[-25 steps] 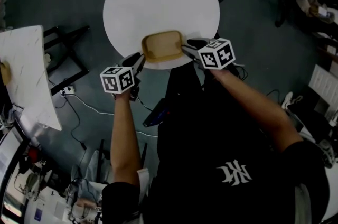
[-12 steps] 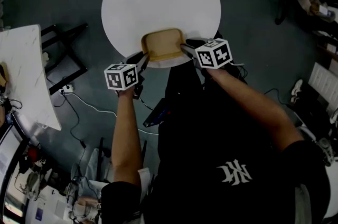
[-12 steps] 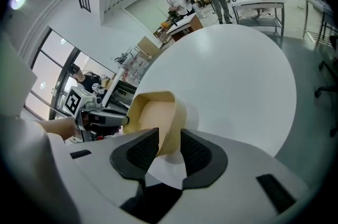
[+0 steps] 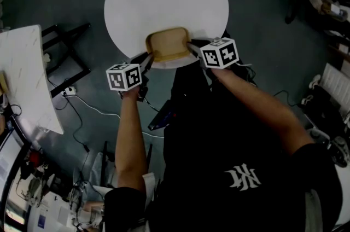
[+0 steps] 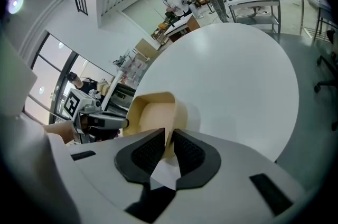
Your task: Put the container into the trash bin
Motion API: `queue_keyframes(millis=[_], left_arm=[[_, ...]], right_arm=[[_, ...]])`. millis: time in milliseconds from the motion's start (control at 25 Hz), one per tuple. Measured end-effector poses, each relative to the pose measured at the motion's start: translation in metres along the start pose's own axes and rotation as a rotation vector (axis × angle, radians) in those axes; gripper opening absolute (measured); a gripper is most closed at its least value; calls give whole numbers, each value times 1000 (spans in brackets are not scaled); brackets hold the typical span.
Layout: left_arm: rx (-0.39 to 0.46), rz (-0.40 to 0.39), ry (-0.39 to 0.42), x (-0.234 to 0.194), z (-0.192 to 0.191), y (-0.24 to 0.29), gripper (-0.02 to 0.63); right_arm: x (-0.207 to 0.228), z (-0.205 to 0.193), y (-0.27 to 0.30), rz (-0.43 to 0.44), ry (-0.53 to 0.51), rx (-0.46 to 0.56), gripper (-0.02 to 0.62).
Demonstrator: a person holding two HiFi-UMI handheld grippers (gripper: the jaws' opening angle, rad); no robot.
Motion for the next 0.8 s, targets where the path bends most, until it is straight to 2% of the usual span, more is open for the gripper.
queue_keyframes(millis=[320, 800], left_arm=[[-32, -13, -54, 5, 0, 0, 32], [-53, -27, -28, 26, 6, 2, 25]], right_arm=[[2, 4, -3, 17, 68, 13, 61], [11, 17, -23, -4, 85, 45, 48]])
Point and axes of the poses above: the fingertips, and each gripper's own axes: y forward along the fingers, x to its right, z out of its top, the point moved 1 cm from there along -y, backward along the fingers, and after that the axes turned 12 degrees about -y, right-handed, at the moved point
